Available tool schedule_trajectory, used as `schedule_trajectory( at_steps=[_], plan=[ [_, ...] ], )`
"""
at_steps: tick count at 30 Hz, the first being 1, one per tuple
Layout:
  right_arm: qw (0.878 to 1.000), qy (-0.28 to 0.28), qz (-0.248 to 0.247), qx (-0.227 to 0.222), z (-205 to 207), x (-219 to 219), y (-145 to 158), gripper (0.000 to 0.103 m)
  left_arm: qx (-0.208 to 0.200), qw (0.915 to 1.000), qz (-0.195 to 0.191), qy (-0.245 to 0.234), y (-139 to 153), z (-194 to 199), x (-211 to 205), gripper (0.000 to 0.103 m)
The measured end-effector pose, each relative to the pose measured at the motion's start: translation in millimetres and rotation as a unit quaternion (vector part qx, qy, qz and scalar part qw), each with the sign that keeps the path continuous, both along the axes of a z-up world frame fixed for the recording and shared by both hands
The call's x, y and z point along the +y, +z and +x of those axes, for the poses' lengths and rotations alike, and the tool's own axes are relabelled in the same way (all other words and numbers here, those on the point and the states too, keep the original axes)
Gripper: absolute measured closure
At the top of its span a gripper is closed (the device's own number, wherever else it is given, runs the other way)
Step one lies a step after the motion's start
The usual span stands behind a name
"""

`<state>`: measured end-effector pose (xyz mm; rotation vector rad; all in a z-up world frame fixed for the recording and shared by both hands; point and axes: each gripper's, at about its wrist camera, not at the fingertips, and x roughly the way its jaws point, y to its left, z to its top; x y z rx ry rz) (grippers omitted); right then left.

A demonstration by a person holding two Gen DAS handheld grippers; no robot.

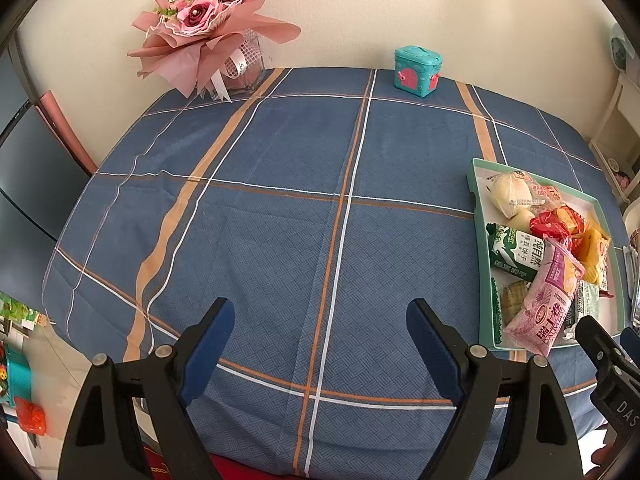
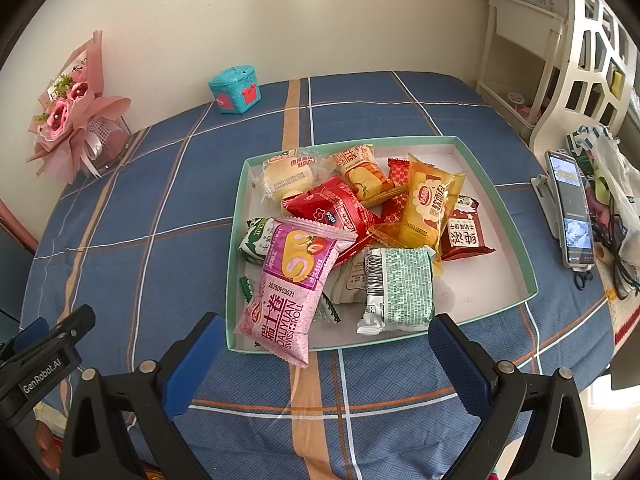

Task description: Organize snacks

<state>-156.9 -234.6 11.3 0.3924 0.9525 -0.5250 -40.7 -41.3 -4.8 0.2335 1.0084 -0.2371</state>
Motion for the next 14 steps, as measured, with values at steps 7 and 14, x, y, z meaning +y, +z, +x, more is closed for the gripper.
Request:
schedule_trajectory(
  at_steps=[7,14],
  plan=[
    [1.0,0.003,0.0,0.002,0.6,1.3,-2.1,0.0,-0.003,1.0,-0.002,-0.008,1.1,-2.4,-1.2,0.015],
    [1.0,0.004,0.0,0.003,1.3,0.3,-2.2,0.0,-0.004,0.9999,-0.009,-0.011,2.7,-2.8,-0.9,0.015]
  ],
)
